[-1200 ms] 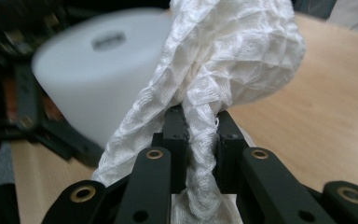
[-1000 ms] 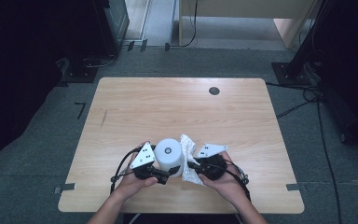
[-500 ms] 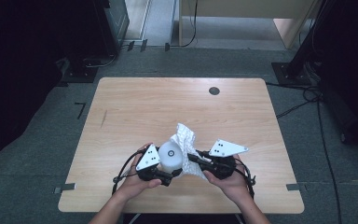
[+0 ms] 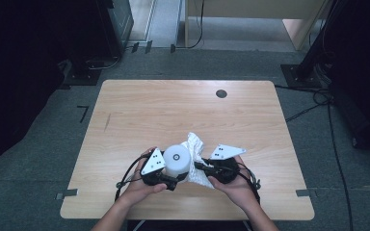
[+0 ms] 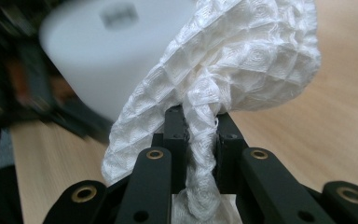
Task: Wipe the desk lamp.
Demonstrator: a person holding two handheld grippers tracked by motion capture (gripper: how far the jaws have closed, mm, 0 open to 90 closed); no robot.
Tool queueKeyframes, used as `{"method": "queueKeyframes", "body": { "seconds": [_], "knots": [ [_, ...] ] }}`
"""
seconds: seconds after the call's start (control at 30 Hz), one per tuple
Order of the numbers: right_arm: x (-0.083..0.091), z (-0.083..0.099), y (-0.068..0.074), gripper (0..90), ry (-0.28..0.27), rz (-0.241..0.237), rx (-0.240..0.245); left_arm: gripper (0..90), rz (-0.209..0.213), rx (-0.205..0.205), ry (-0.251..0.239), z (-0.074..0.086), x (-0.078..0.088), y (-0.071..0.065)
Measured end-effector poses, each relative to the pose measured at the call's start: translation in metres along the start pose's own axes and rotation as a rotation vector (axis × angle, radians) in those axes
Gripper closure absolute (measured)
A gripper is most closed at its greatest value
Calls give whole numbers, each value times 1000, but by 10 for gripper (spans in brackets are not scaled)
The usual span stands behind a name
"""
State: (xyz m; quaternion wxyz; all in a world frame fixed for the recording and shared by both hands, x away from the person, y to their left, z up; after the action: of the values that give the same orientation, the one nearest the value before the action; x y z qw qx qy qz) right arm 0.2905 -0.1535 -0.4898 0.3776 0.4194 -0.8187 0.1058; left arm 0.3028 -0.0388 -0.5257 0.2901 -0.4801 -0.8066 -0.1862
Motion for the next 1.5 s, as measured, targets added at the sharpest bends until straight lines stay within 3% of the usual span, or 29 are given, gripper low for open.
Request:
{"method": "queueKeyframes", "body": {
  "seconds": [0.17, 0.3, 0.43, 0.6, 0.73, 0.83, 0.9, 0.97, 1.03, 1.1, 1.13, 1.33, 1.4, 1.5],
  "knots": [
    [14, -8, 0, 789, -71, 21, 19, 83, -12, -5, 33, 4, -8, 1],
    [1, 0, -5, 788, -20, 11, -15, 83, -18, 5, 35, 4, -10, 3],
    [-9, 8, -9, 788, 25, 24, -18, 81, -16, 4, 21, 5, -10, 4],
    [-8, 10, -15, 787, 29, 30, -35, 40, -37, 26, -11, 2, -2, 9],
    [-7, 11, -21, 786, 22, 39, -51, 36, -63, 29, -12, 8, 7, 9],
    [-4, 11, -26, 785, 11, 46, -70, 22, -102, 77, -27, 7, 14, 8],
    [-2, 11, -28, 785, 6, 51, -73, 16, -126, 112, -65, 2, 14, 2],
    [-2, 11, -30, 785, -2, 53, -79, 15, -228, 131, -56, 0, 10, -4],
    [-2, 11, -30, 785, -2, 56, -82, 17, -322, 195, -39, 1, 7, -5],
    [-1, 12, -30, 785, 2, 57, -83, 27, -346, 243, -47, 0, 4, -8],
    [-2, 12, -30, 785, 4, 55, -86, 44, -365, 242, -44, 0, 4, -8],
    [-3, 12, -29, 785, 1, 55, -81, 71, -308, 261, -26, 3, -4, -3],
    [-5, 12, -28, 785, 6, 52, -80, 73, -306, 249, -27, 2, -5, -3],
    [-3, 10, -26, 785, -4, 53, -73, 81, -258, 221, -24, -1, -4, 1]
  ]
}}
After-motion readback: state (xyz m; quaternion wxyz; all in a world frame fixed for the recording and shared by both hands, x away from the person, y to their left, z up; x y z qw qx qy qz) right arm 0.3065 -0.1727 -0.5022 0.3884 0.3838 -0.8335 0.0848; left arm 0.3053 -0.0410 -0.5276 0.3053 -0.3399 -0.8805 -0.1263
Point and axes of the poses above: each handheld gripper's, and its own axes: x roughly backward along the jaws, z roughly out of its underside, y roughly to its left, the point moved 9 cm from there along -x, roughly forward along the jaws, and after that the axes turned 14 degrees about y, right-handed, at the moved point
